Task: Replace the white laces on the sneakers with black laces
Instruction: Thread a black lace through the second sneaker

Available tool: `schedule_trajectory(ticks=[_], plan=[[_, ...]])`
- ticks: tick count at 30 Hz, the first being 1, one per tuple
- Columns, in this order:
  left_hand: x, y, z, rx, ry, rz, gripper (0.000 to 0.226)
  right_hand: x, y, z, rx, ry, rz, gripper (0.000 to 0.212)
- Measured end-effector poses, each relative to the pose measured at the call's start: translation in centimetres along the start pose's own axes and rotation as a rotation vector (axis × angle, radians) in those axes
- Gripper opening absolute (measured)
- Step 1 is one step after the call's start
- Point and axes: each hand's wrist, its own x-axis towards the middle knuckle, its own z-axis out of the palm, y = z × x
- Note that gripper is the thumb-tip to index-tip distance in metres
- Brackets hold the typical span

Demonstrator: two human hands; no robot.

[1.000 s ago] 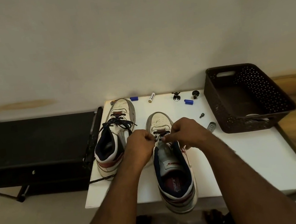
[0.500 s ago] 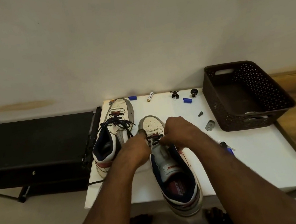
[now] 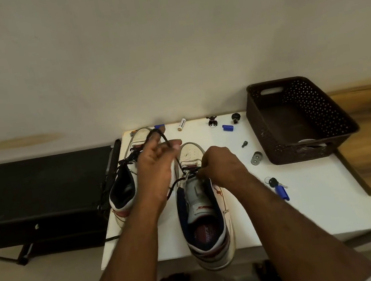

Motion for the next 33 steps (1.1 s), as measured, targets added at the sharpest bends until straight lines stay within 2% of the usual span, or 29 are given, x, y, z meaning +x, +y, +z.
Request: schedule_trajectory(ticks=[2, 4, 6, 7, 9, 11, 12, 15, 17, 19, 21, 22, 23, 24, 26, 28, 29, 30, 31, 33], plan=[[-0.4, 1.5, 0.2, -0.039, -0.009, 0.087, 0.023, 0.3, 0.3, -0.3, 0.079, 0.093, -0.038, 0.029], [-0.8, 2.5, 0.5, 0.076, -0.06, 0.159, 0.021, 0.1, 0.2, -0.8, 0.367, 0.178, -0.171, 0.058], [-1.0, 2.8, 0.7, 0.296, -0.129, 0.239, 0.023, -0.5, -0.3, -1.7, 0.604, 0.133, -0.365, 0.083], [-1.1, 2.9, 0.7, 0.375, -0.178, 0.265, 0.024, -0.8, -0.6, -2.0, 0.628, 0.085, -0.432, 0.081], [-1.1, 3.0, 0.3, 0.421, -0.289, 0.258, 0.026, -0.9, -0.8, -2.2, 0.591, 0.02, -0.495, 0.053], [-0.8, 3.0, -0.8, 0.4, -0.359, 0.213, 0.028, -1.1, -0.9, -2.4, 0.622, -0.017, -0.444, 0.022], [-0.6, 2.7, -1.3, 0.398, -0.342, 0.205, 0.029, -1.1, -0.8, -2.4, 0.686, -0.029, -0.411, 0.015], [0.3, 0.7, -2.3, 0.435, -0.112, 0.213, 0.03, -1.4, -0.4, -3.4, 0.881, -0.039, -0.377, 0.017], [0.7, -0.8, -2.3, 0.517, 0.05, 0.193, 0.029, -1.8, -0.1, -4.3, 0.88, -0.054, -0.389, 0.02], [1.4, -1.7, -2.7, 0.512, 0.288, 0.169, 0.029, -2.2, 0.5, -5.2, 0.882, -0.068, -0.369, 0.021], [1.8, -1.5, -3.2, 0.479, 0.524, 0.138, 0.025, -2.5, 1.4, -6.3, 0.859, -0.002, -0.336, 0.023], [1.7, -1.0, -3.4, 0.523, 0.572, 0.137, 0.021, -2.6, 1.9, -6.8, 0.825, 0.051, -0.33, 0.023], [1.5, -0.7, -3.2, 0.591, 0.55, 0.156, 0.02, -2.8, 2.3, -7.2, 0.799, 0.094, -0.331, 0.022], [1.2, -0.2, -2.8, 0.619, 0.46, 0.198, 0.027, -2.9, 2.4, -7.4, 0.785, 0.115, -0.34, 0.021], [0.5, 0.9, -1.4, 0.439, 0.126, 0.217, 0.043, -3.1, 1.9, -7.2, 0.768, 0.097, -0.362, 0.016], [-0.3, 1.8, -0.1, 0.175, -0.218, 0.048, 0.045, -2.9, 1.1, -6.2, 0.732, 0.05, -0.358, 0.013], [-0.5, 1.7, 0.2, 0.107, -0.312, -0.014, 0.038, -2.8, 0.8, -5.8, 0.715, 0.04, -0.354, 0.012], [-0.5, 1.3, 0.3, 0.103, -0.329, -0.037, 0.027, -2.6, 0.7, -5.5, 0.699, 0.041, -0.35, 0.012], [-0.4, 1.0, 0.2, 0.11, -0.282, -0.033, 0.015, -2.5, 0.9, -5.5, 0.68, 0.044, -0.342, 0.01], [0.4, 0.1, -1.2, 0.141, -0.033, -0.031, 0.01, -2.4, 1.5, -6.0, 0.624, 0.048, -0.31, 0.007]])
